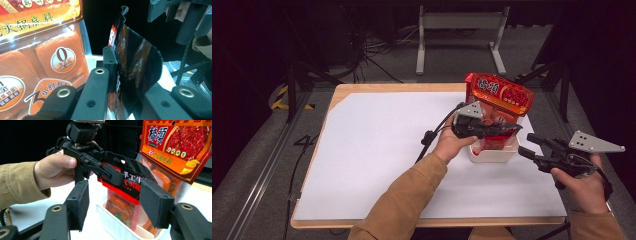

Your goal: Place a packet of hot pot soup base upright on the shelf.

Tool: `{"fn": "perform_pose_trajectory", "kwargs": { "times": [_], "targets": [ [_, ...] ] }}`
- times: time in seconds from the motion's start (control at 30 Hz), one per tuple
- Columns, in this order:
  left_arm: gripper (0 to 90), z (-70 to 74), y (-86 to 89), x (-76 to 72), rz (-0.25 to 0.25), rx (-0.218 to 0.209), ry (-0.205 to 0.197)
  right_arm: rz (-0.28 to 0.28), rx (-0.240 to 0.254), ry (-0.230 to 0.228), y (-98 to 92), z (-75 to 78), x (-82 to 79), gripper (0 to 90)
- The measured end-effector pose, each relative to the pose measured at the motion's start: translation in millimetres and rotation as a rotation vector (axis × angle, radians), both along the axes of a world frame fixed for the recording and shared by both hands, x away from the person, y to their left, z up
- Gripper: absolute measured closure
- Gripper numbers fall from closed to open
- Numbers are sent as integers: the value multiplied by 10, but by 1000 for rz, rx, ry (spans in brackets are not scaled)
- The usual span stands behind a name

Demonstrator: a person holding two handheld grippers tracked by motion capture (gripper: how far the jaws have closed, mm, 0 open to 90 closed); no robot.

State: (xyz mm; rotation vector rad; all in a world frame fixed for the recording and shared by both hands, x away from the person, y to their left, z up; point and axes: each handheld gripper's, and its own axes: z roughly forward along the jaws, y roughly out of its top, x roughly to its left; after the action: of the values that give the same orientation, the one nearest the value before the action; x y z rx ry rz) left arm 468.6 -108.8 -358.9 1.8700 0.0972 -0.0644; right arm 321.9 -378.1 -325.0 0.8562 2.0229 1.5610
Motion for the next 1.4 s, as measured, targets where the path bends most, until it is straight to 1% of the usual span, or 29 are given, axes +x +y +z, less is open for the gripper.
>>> {"fn": "perform_pose_trajectory", "kwargs": {
  "times": [0.03, 0.07, 0.1, 0.2, 0.27, 0.37, 0.4, 0.43, 0.47, 0.5, 0.6, 0.67, 0.7, 0.73, 0.77, 0.8, 0.87, 0.9, 0.93, 1.0, 1.03, 1.07, 1.1, 1.13, 1.2, 1.23, 1.27, 1.37, 1.4],
  "targets": [
    [787, -3, 4, 2, 7, -4, 8, -1, -1, -2, -5, 1, 1, 416],
    [735, -2, 11, 5, 19, -12, 18, 1, -1, -4, -6, 1, 3, 416],
    [709, 5, 21, 3, 15, -13, 19, 0, -1, -2, -5, 1, 1, 416],
    [683, 22, 35, -11, 16, -14, 20, 2, -1, -1, 1, -1, 4, 416],
    [628, 35, 48, -26, 18, -21, 20, 1, -5, 1, 12, -5, 8, 416],
    [593, 54, 84, -39, 27, -32, 16, 4, -6, 2, 20, -7, 11, 416],
    [593, 69, 108, -46, 30, -28, 14, 6, -3, 4, 24, -9, 10, 416],
    [544, 91, 147, -55, 41, -16, 21, 5, -5, 5, 26, -13, 15, 415],
    [523, 91, 147, -55, 41, -16, 21, 5, -5, 5, 26, -13, 15, 415],
    [505, 117, 201, -77, 47, -8, 33, 3, -6, 8, 28, -19, 19, 413],
    [473, 143, 264, -115, 60, -3, 29, 3, -8, 9, 30, -24, 24, 410],
    [435, 180, 349, -161, 76, -3, 19, 2, -9, 11, 43, -24, 32, 408],
    [424, 214, 425, -196, 88, -8, 19, 2, -8, 10, 50, -26, 36, 406],
    [413, 214, 425, -196, 88, -8, 19, 2, -8, 10, 50, -26, 36, 406],
    [401, 262, 517, -238, 115, -1, 25, 5, -10, 13, 71, -31, 48, 401],
    [393, 262, 517, -238, 115, -1, 25, 5, -10, 13, 71, -31, 48, 401],
    [381, 321, 638, -293, 137, -1, 17, 5, -9, 15, 84, -40, 59, 393],
    [368, 351, 700, -326, 152, 8, 9, 4, -11, 17, 87, -45, 64, 390],
    [361, 373, 750, -349, 160, 8, -1, 2, -13, 17, 89, -50, 67, 387],
    [355, 413, 852, -397, 176, 9, -6, 0, -13, 19, 88, -56, 63, 381],
    [349, 435, 916, -429, 191, 21, -11, -3, -13, 18, 86, -57, 61, 376],
    [345, 435, 916, -429, 191, 21, -11, -3, -13, 18, 86, -57, 61, 376],
    [345, 447, 981, -460, 205, 23, -18, -6, -12, 16, 84, -56, 59, 370],
    [341, 455, 1085, -499, 228, 38, -27, -6, -12, 20, 81, -60, 62, 357],
    [335, 454, 1121, -518, 239, 47, -32, -8, -16, 22, 82, -73, 68, 345],
    [333, 444, 1223, -572, 261, 66, -54, -9, -17, 25, 84, -85, 73, 337],
    [332, 444, 1223, -572, 261, 66, -54, -9, -17, 25, 84, -85, 73, 337],
    [326, 410, 1422, -655, 286, 69, -57, -12, -14, 33, 87, -118, 80, 320],
    [322, 395, 1537, -696, 302, 71, -60, -15, -14, 37, 91, -149, 82, 316]
  ]
}}
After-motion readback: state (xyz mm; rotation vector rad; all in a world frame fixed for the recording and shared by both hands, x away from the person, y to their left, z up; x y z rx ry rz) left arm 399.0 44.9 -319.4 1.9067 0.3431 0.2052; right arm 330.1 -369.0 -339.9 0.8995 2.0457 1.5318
